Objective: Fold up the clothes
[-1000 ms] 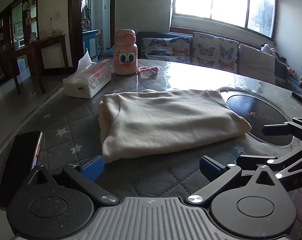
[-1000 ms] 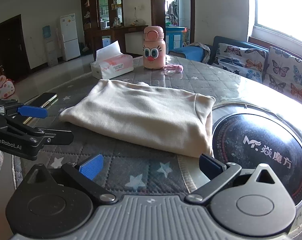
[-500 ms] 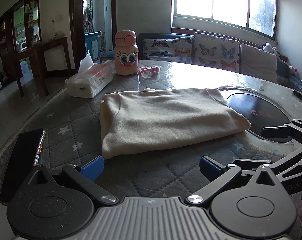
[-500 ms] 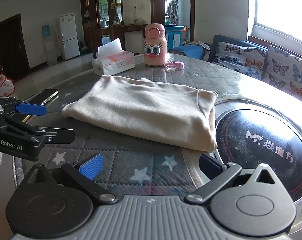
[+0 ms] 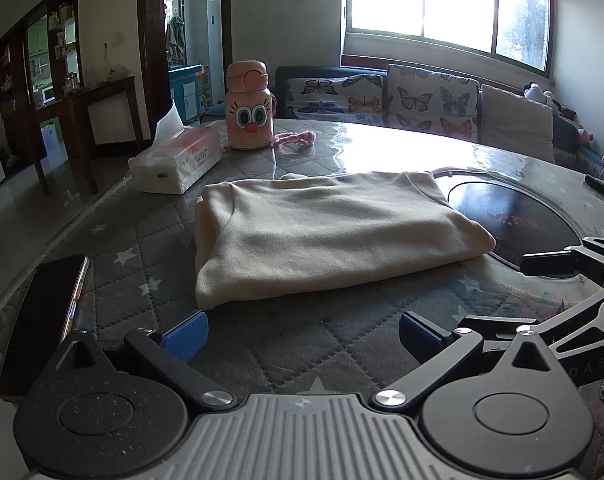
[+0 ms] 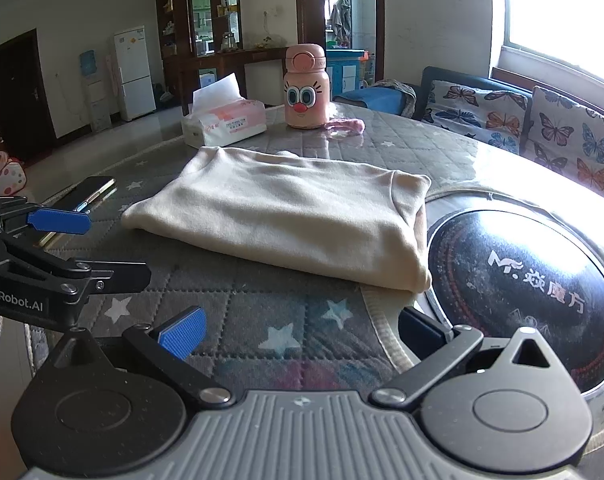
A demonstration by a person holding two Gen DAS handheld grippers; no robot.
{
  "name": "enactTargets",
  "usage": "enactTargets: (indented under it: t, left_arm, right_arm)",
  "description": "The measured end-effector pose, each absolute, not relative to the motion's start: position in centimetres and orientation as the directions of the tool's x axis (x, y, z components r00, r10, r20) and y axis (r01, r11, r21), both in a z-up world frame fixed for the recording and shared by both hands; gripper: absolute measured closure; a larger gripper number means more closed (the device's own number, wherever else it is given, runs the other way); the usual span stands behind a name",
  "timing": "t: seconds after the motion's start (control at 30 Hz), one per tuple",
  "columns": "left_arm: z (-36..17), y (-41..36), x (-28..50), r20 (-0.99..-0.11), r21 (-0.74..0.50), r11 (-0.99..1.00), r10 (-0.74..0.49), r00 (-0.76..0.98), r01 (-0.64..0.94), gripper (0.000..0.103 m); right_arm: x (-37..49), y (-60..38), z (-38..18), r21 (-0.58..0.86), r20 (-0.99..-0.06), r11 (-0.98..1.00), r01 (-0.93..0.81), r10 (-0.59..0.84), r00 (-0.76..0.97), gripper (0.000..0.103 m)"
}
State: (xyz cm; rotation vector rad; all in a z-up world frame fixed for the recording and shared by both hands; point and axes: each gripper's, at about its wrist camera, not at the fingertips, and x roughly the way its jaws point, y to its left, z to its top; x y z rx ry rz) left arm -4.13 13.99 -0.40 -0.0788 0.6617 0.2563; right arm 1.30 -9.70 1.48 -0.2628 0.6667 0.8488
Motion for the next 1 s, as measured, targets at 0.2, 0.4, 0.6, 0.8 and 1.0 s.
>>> enactTargets:
  t: [0.2, 0.4, 0.6, 0.8, 1.0]
  left_arm:
    - [-0.6, 13.8, -4.3, -0.621, 0.017, 0.964, 0.219, 0.753, -0.267, 0.000]
    - [-0.7, 13.5, -4.4, -0.621, 0.021, 0.962, 0.226, 0.751, -0.272, 0.000]
    - [-0.6, 13.2, -4.6, -0.616, 0.023, 0.962, 0.227, 0.754, -0.270, 0.000]
    - [-0.5, 12.9, -4.8, -0.613, 0.022, 0.963, 0.226, 0.757, -0.270, 0.000]
    - [-0.5, 12.8, -5.0, -0.611, 0.023, 0.963, 0.227, 0.758, -0.269, 0.000]
  right_arm:
    - [1.1, -10.0, 1.2, 0.051, -0.642, 0.647, -0.761, 0.605, 0.471, 0.000]
    - [0.9, -10.3, 1.2, 0.052, -0.640, 0.648, -0.760, 0.605, 0.473, 0.000]
    - [0.7, -10.6, 1.1, 0.051, -0.639, 0.652, -0.757, 0.604, 0.477, 0.000]
    - [0.5, -10.8, 1.1, 0.049, -0.637, 0.657, -0.752, 0.600, 0.483, 0.000]
    - [0.4, -10.9, 1.2, 0.048, -0.636, 0.662, -0.748, 0.598, 0.488, 0.000]
